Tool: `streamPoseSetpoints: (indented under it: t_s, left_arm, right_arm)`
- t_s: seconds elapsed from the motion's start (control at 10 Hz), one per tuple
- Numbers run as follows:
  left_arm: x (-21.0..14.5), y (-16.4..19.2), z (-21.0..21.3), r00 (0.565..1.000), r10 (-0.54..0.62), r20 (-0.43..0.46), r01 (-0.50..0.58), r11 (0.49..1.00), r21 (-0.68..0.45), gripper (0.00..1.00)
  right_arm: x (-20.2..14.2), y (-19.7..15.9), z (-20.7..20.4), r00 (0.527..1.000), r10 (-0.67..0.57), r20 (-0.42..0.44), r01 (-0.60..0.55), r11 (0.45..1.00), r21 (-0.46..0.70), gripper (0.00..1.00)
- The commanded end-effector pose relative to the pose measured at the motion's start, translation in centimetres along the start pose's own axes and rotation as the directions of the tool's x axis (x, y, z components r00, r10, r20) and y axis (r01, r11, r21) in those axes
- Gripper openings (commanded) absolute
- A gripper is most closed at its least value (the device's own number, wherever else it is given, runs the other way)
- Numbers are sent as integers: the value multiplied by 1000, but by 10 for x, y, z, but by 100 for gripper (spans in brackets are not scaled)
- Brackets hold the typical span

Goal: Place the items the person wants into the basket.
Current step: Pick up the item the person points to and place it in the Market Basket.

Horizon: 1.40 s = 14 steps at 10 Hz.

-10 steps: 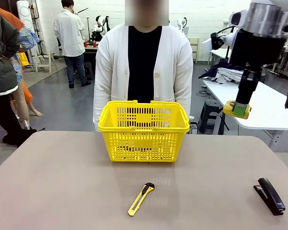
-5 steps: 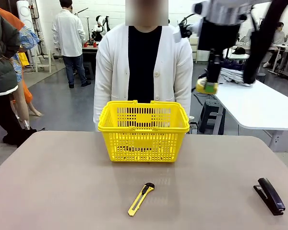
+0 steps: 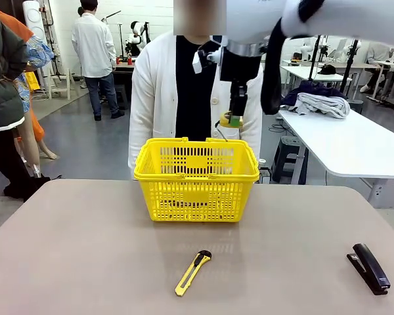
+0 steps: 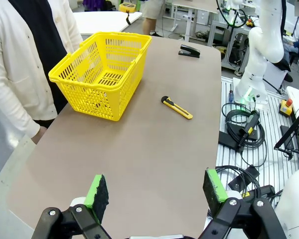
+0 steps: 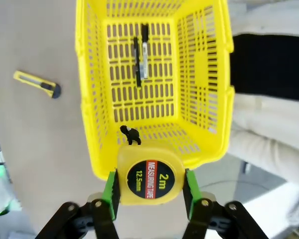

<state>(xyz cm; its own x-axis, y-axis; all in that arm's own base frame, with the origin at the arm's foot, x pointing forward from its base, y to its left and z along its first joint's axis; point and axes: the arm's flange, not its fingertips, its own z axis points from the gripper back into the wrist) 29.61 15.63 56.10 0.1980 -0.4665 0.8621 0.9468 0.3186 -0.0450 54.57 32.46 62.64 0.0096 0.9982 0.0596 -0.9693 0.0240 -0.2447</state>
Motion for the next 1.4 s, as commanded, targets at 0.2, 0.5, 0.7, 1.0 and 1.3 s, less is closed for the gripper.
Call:
streamPoseSetpoints:
  t_s: [0.2,0.5,0.7,1.0,1.3]
  left_arm:
    - [-1,0,2,1000,-22,15,22,1000,-1,99]
    - [-1,0,2,1000,-22,15,22,1000,-1,99]
    - [-1,0,2,1000,-22,15,22,1000,-1,99]
    - [-1,0,2,1000,-22,15,22,1000,-1,99]
    - [-1,0,2,1000,-22,15,22,1000,-1,99]
  right_arm:
    - [38,-47,-54,996,84,-8,-82,989,121,0]
    - [50,-58,-96,996,87,18,-88,985,146,0]
    - [49,-59,-104,997,75,19,-77,985,153,0]
    - [42,-46,-116,998,61,21,-63,987,145,0]
    - [42,-46,-116,998,61,21,-63,987,145,0]
